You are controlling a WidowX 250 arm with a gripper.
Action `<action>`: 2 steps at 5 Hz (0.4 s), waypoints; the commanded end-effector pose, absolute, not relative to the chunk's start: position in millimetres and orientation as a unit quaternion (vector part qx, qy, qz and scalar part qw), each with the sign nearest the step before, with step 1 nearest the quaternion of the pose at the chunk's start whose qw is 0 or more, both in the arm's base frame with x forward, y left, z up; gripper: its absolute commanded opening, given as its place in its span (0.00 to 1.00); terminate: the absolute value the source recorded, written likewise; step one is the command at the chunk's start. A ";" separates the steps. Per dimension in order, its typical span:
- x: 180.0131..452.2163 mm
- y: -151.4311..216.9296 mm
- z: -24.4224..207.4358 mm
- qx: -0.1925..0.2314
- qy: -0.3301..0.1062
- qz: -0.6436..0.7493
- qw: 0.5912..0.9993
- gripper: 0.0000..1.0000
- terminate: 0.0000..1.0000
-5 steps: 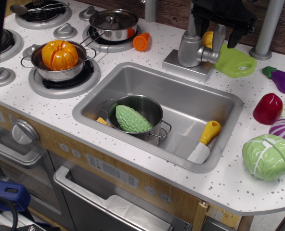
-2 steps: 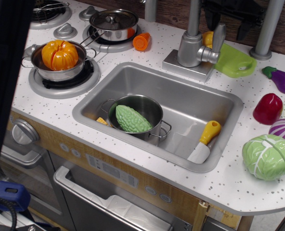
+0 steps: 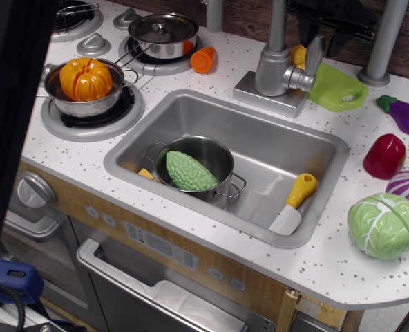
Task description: Turn lever vertical to front
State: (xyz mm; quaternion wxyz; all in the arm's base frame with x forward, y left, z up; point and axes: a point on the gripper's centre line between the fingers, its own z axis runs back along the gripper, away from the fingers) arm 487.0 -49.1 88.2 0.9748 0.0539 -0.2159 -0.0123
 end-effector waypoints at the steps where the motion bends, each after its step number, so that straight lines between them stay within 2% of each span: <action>1: 466.2 -59.4 121.0 0.049 -0.210 0.024 0.976 0.00 0.00; 2: 455.3 -58.6 121.8 0.043 -0.181 0.032 0.982 0.00 0.00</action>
